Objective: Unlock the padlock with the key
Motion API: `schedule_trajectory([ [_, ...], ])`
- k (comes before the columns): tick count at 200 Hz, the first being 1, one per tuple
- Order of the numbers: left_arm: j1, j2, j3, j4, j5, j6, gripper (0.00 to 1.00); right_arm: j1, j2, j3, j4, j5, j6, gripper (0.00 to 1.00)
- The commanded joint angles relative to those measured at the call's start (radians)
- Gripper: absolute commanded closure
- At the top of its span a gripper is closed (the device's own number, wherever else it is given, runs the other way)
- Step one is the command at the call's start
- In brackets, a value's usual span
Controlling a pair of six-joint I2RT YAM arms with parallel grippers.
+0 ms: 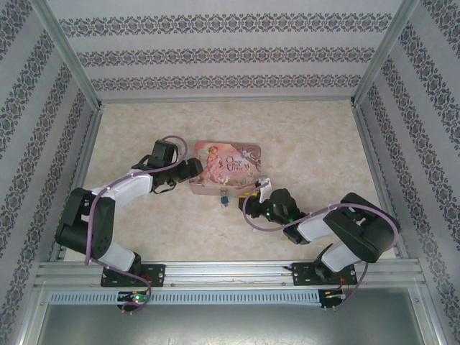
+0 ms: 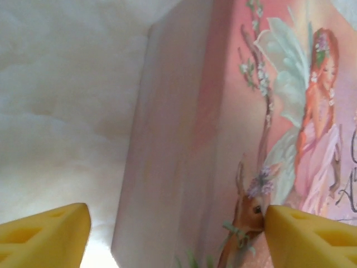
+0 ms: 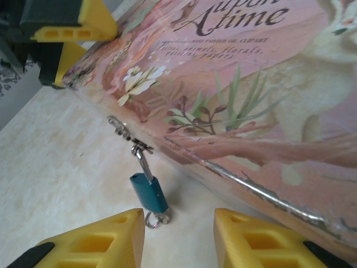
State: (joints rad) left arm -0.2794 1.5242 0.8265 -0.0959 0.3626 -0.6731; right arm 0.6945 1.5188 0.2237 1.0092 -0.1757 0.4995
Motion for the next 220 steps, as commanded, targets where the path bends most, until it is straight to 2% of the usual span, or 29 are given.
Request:
schedule_trajectory([
  [1, 0.006, 0.009, -0.051, 0.034, 0.028, -0.034, 0.28, -0.047, -0.016, 0.035, -0.036, -0.044, 0.0, 0.62],
  [26, -0.011, -0.01, -0.116, 0.067, 0.032, -0.075, 0.33, -0.116, -0.005, 0.07, -0.075, -0.116, -0.015, 0.61],
  [60, -0.041, -0.061, -0.185, 0.076, 0.016, -0.117, 0.33, -0.202, 0.024, 0.114, -0.105, -0.199, -0.029, 0.61],
  [90, -0.049, -0.105, -0.207, 0.078, 0.001, -0.141, 0.34, -0.222, 0.017, 0.149, -0.122, -0.224, -0.008, 0.59],
  [138, -0.055, -0.137, -0.196, 0.075, -0.001, -0.156, 0.32, -0.188, -0.079, 0.074, -0.151, -0.231, 0.076, 0.5],
  [177, -0.056, -0.129, -0.196, 0.075, 0.007, -0.158, 0.32, -0.069, -0.13, 0.051, -0.229, -0.126, 0.12, 0.37],
  [192, -0.056, -0.122, -0.198, 0.078, 0.006, -0.16, 0.32, -0.042, -0.102, 0.056, -0.226, -0.118, 0.127, 0.38],
  [220, -0.056, -0.109, -0.194, 0.082, 0.01, -0.16, 0.32, -0.039, -0.007, 0.06, -0.135, -0.162, 0.153, 0.44],
])
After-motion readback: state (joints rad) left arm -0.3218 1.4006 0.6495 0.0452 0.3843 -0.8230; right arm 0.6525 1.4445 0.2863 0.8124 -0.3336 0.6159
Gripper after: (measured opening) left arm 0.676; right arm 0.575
